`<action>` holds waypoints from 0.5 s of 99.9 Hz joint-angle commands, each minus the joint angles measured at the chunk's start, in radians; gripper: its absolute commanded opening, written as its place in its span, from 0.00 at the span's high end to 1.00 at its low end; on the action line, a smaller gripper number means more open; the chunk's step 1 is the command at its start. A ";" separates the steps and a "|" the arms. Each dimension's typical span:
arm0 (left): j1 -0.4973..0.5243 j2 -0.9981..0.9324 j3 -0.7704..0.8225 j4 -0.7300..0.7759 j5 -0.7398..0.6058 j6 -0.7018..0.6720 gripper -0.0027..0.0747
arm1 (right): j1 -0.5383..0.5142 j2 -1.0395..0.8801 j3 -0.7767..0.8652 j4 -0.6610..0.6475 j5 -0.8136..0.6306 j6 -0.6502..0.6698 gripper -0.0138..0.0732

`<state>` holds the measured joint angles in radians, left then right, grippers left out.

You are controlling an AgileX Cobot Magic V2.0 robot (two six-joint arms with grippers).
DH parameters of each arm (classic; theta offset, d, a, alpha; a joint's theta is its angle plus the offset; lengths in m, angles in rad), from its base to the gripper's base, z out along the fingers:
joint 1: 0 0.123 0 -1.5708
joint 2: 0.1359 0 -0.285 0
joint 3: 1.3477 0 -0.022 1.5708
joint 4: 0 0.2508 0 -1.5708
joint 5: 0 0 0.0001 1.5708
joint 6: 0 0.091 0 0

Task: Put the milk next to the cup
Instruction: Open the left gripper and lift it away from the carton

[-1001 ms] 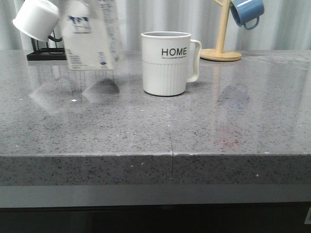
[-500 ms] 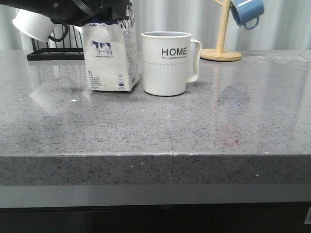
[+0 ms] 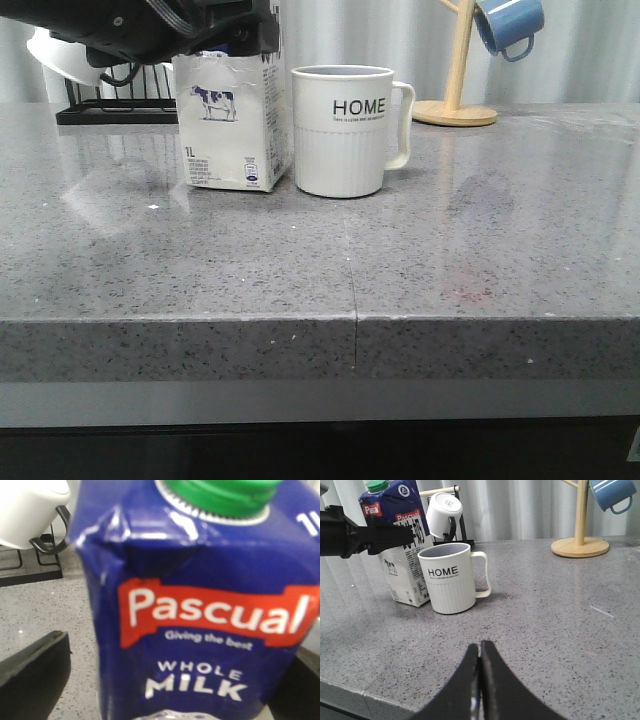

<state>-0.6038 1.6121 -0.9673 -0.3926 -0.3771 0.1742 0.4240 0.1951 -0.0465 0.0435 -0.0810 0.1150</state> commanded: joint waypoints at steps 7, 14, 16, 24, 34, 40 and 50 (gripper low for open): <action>-0.021 -0.069 -0.013 -0.002 -0.036 0.001 0.12 | -0.001 0.006 -0.024 -0.005 -0.072 -0.001 0.87; -0.026 -0.096 0.021 -0.002 -0.036 0.001 0.13 | -0.001 0.006 -0.024 -0.005 -0.072 -0.001 0.87; -0.026 -0.106 0.033 -0.002 -0.036 0.001 0.14 | -0.001 0.006 -0.024 -0.005 -0.072 -0.001 0.87; -0.030 -0.148 0.087 0.000 -0.040 0.007 0.15 | -0.001 0.006 -0.024 -0.005 -0.072 -0.001 0.87; -0.030 -0.214 0.152 0.002 -0.040 0.034 0.18 | -0.001 0.006 -0.024 -0.005 -0.072 -0.001 0.87; -0.030 -0.264 0.187 0.002 -0.035 0.042 0.21 | -0.001 0.006 -0.024 -0.005 -0.072 -0.001 0.87; -0.026 -0.349 0.241 0.002 -0.023 0.044 0.37 | -0.001 0.006 -0.024 -0.005 -0.072 -0.001 0.87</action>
<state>-0.6233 1.3616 -0.7388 -0.3931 -0.3340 0.2101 0.4240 0.1951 -0.0465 0.0435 -0.0810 0.1150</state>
